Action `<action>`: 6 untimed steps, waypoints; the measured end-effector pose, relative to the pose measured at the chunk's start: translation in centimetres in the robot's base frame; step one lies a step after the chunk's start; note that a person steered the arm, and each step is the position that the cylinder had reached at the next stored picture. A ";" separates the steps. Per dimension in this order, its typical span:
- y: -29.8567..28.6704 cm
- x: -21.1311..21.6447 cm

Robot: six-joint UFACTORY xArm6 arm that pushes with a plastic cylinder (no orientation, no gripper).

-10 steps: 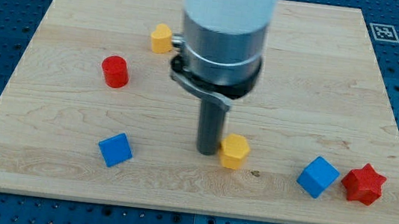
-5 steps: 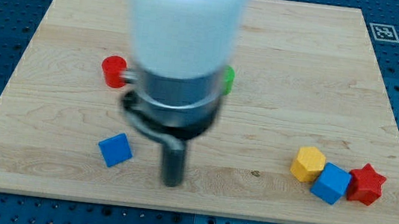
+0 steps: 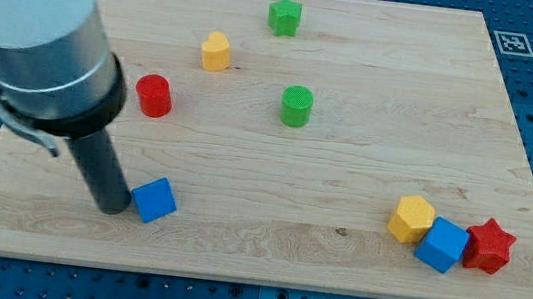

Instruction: Move the blue triangle below green circle

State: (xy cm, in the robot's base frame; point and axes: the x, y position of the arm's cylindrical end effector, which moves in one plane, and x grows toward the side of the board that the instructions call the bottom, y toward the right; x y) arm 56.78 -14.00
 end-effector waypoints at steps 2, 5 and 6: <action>6.7 -1.1; 9.4 -5.4; 11.3 -7.0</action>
